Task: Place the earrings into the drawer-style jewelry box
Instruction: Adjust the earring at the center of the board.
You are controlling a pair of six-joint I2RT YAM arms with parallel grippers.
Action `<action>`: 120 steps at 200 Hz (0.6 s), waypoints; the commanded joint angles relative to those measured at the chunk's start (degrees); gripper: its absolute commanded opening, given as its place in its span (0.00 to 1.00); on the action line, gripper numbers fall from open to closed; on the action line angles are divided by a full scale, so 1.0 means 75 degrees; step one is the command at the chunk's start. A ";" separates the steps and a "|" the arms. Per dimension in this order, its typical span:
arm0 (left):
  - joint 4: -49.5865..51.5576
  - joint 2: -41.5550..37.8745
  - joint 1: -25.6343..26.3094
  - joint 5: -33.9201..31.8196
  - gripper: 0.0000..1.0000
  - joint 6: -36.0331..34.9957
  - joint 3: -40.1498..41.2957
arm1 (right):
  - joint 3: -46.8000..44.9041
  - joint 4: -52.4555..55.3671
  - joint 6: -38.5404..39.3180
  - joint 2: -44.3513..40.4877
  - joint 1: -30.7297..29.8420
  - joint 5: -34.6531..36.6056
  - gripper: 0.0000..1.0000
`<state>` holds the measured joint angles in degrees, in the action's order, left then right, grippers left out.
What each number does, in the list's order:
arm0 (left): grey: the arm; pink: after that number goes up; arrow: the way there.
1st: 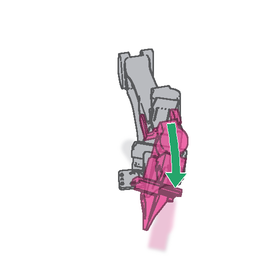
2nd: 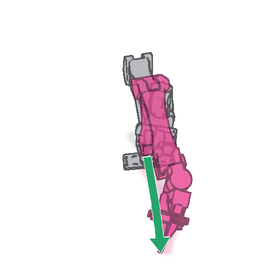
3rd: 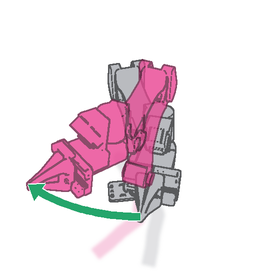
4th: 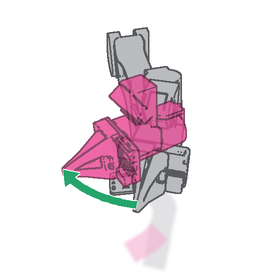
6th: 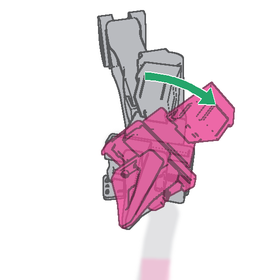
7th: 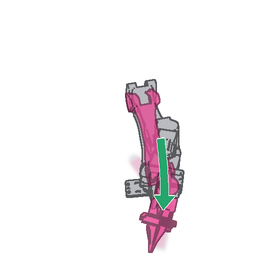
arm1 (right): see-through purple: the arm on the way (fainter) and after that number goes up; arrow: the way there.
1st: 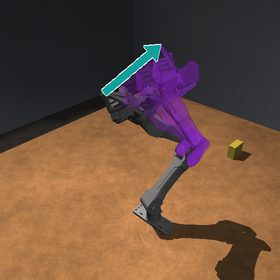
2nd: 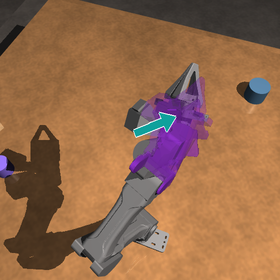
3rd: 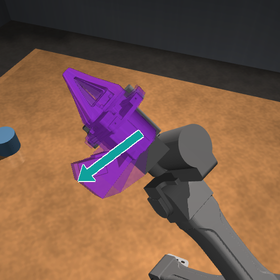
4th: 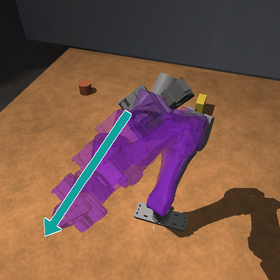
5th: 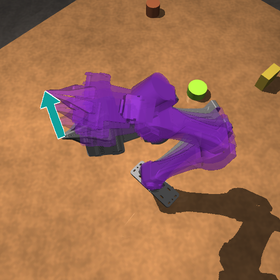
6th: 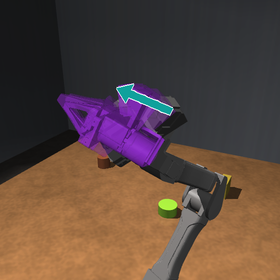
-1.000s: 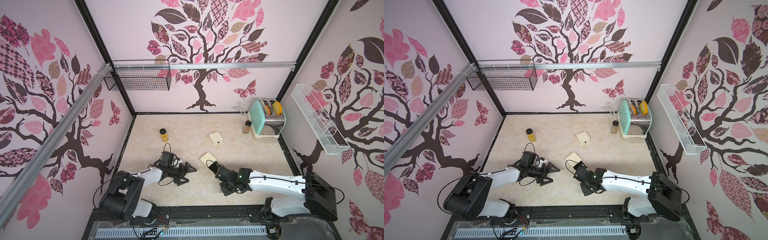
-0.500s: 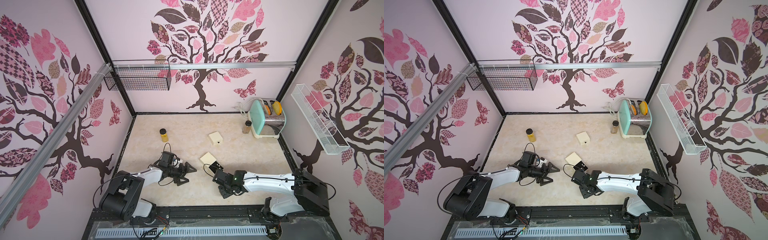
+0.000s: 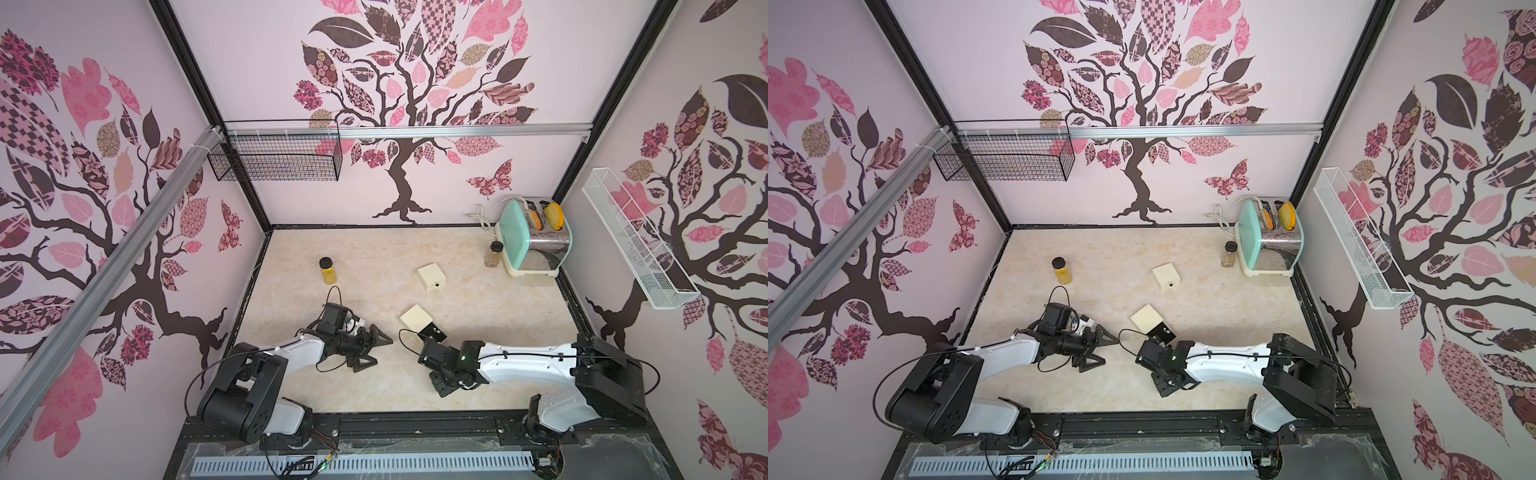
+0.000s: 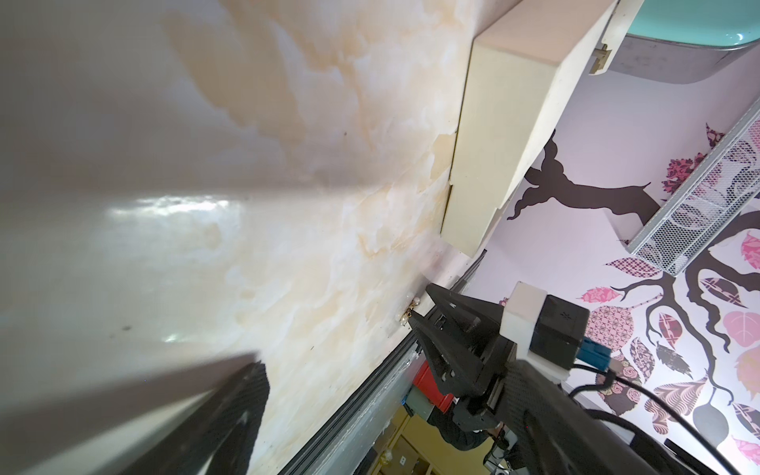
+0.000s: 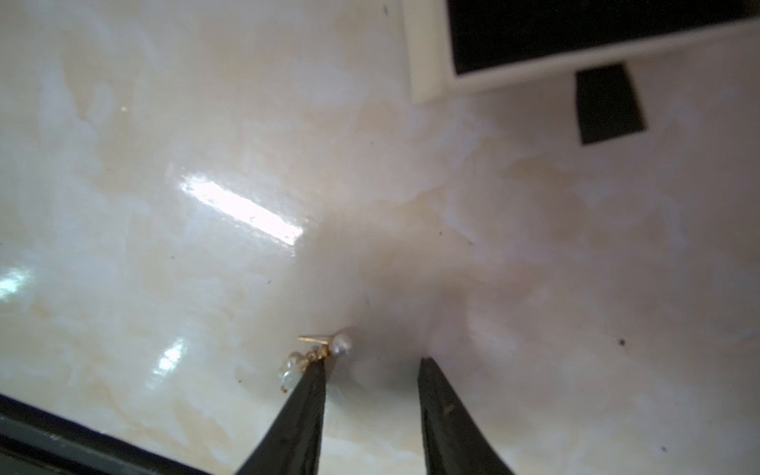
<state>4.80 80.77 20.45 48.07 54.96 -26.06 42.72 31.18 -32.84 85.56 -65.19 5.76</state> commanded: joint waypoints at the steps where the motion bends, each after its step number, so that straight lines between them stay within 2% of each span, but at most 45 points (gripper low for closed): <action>1: 0.0561 0.0059 -0.0054 -0.0523 0.94 -0.0214 0.0053 | 0.0217 -0.0171 0.0161 0.0266 -0.0044 -0.0141 0.41; 57: 0.0630 0.0064 -0.0113 -0.0492 0.94 -0.0272 0.0028 | 0.0683 -0.0275 0.0310 0.0850 -0.0041 -0.0050 0.41; 99: 0.0649 0.0080 -0.0125 -0.0492 0.94 -0.0297 0.0018 | 0.1266 0.0678 0.0159 0.0237 -0.0038 -0.0089 0.43; 120: 0.0606 0.0140 -0.0125 -0.0492 0.94 -0.0297 -0.0006 | 0.1474 0.0707 -0.0101 -0.0028 -0.0039 -0.0031 0.45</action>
<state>6.15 80.75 19.86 48.29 54.02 -26.37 50.46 33.28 -31.48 88.29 -65.19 5.19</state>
